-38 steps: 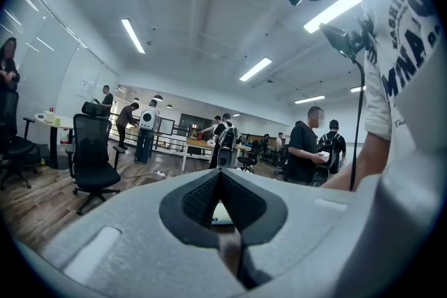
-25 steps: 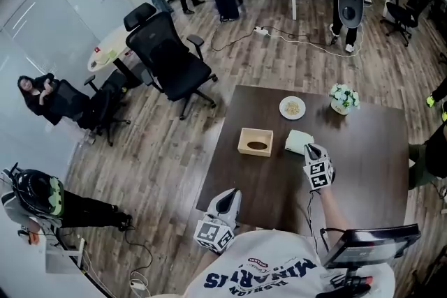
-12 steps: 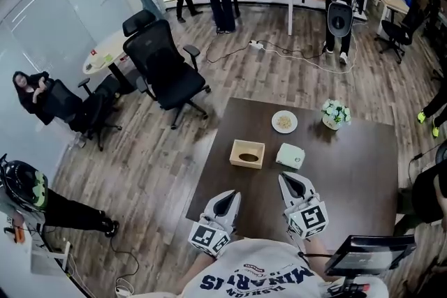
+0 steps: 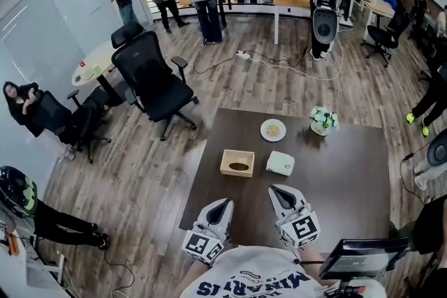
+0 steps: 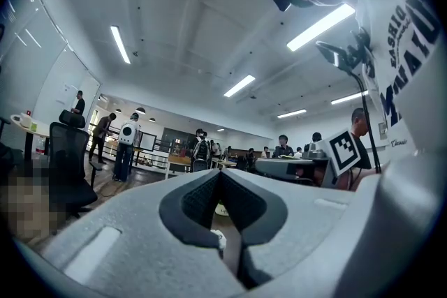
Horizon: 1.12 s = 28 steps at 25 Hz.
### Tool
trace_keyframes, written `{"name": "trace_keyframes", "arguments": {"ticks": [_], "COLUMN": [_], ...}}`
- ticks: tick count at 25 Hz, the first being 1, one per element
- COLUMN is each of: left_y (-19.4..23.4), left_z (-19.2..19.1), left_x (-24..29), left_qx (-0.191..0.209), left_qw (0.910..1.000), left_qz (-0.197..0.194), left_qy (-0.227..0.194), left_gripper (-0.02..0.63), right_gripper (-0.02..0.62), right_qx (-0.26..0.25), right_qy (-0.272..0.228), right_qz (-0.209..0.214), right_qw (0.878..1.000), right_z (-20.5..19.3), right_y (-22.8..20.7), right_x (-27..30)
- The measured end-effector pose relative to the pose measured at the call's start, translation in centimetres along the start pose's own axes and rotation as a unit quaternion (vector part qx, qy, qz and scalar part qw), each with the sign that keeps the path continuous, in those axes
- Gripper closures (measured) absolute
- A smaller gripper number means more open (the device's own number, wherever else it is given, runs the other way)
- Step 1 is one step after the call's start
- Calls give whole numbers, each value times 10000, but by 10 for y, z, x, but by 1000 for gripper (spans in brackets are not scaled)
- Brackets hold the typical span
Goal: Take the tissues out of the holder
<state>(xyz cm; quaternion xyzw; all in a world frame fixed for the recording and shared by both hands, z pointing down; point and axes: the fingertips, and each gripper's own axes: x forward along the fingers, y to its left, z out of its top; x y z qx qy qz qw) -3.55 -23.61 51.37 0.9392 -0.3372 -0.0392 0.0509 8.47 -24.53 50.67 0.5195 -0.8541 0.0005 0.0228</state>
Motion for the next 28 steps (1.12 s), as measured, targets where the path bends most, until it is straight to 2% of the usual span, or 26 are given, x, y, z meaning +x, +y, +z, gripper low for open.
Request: {"name": "trace_keyframes", "arguments": {"ticks": [16, 23, 28], "left_y": [8, 6, 7], "left_z": [-3, -1, -4], "left_x": [-12, -16, -22], "left_qx": [-42, -22, -116], "left_qw": [10000, 9999, 9999], "left_qz": [34, -110, -18], "left_qy": [3, 80, 85], "left_gripper": [603, 603, 603], "right_gripper": [591, 591, 591], "right_qx": [-98, -67, -182], "right_qy": [315, 406, 471], "right_qz": [-160, -285, -175], "right_qw": [9993, 9987, 9986], "right_z": [-22, -24, -27], "right_y": [-3, 0, 4], "right_x": [6, 3, 5]}}
